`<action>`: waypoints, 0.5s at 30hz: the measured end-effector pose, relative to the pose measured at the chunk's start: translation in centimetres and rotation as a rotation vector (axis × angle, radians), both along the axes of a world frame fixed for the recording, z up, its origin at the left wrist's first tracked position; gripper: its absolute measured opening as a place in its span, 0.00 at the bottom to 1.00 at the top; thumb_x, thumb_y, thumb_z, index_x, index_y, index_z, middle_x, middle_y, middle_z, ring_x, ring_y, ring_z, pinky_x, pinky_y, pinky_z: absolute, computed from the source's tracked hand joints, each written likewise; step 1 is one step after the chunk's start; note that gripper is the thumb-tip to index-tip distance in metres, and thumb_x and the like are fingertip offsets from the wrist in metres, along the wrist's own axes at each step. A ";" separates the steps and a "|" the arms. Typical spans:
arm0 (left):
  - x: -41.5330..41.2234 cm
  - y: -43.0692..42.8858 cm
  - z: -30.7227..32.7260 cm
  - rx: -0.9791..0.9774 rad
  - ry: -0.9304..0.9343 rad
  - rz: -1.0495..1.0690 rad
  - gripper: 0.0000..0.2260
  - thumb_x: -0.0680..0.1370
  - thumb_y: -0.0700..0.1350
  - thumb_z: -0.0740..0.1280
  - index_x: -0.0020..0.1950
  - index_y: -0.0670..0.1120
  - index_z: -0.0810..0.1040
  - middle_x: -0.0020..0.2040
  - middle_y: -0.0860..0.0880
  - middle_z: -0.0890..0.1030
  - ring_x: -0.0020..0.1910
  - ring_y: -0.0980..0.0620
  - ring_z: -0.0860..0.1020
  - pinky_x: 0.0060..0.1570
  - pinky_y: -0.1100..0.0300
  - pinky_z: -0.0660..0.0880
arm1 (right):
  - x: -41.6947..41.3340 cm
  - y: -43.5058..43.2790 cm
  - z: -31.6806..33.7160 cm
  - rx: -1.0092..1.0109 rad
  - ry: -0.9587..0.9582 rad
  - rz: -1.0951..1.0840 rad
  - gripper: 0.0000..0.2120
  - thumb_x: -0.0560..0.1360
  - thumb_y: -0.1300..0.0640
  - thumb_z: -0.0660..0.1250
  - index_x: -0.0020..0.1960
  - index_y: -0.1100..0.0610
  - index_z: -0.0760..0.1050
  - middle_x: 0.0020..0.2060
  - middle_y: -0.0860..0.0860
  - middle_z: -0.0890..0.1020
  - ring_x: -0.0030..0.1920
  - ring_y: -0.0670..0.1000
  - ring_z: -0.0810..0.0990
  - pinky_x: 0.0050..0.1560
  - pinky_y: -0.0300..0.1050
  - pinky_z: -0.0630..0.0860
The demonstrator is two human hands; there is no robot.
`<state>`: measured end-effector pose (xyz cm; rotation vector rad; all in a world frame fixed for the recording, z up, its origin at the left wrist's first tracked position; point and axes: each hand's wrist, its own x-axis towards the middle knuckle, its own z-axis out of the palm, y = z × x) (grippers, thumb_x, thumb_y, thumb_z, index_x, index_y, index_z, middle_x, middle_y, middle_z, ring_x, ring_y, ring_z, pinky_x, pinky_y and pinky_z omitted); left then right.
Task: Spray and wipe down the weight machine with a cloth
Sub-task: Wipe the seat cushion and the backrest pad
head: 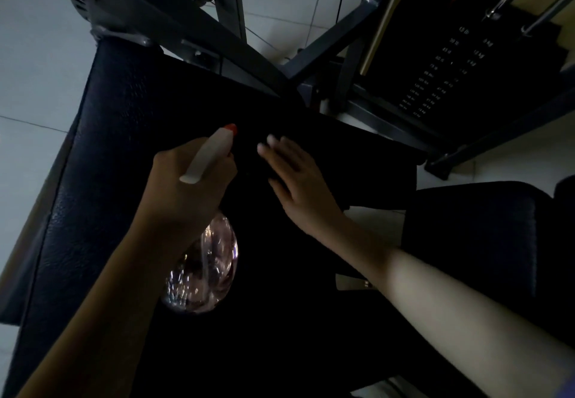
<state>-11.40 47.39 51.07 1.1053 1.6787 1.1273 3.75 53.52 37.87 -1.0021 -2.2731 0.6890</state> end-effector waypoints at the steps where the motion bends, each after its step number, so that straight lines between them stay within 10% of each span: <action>1: 0.0 -0.1 0.1 0.001 0.004 -0.006 0.17 0.70 0.52 0.66 0.43 0.37 0.75 0.39 0.27 0.73 0.34 0.35 0.75 0.34 0.45 0.71 | 1.3 -1.1 -0.4 0.020 -0.042 0.077 0.23 0.78 0.56 0.57 0.72 0.56 0.64 0.72 0.56 0.66 0.73 0.55 0.60 0.71 0.50 0.60; 9: 0.2 -0.2 0.4 -0.032 -0.001 0.067 0.12 0.67 0.54 0.67 0.45 0.47 0.77 0.38 0.30 0.75 0.37 0.44 0.74 0.39 0.49 0.68 | -0.6 3.8 -0.2 -0.017 -0.061 -0.222 0.24 0.76 0.56 0.60 0.72 0.57 0.66 0.70 0.59 0.68 0.72 0.61 0.62 0.69 0.56 0.60; 15: 0.6 -0.2 -0.2 0.016 0.119 -0.003 0.11 0.76 0.40 0.65 0.44 0.30 0.74 0.36 0.29 0.75 0.32 0.29 0.72 0.26 0.50 0.69 | -5.7 4.6 1.1 -0.091 0.054 -0.391 0.23 0.76 0.58 0.60 0.70 0.61 0.68 0.68 0.62 0.71 0.68 0.63 0.69 0.67 0.57 0.66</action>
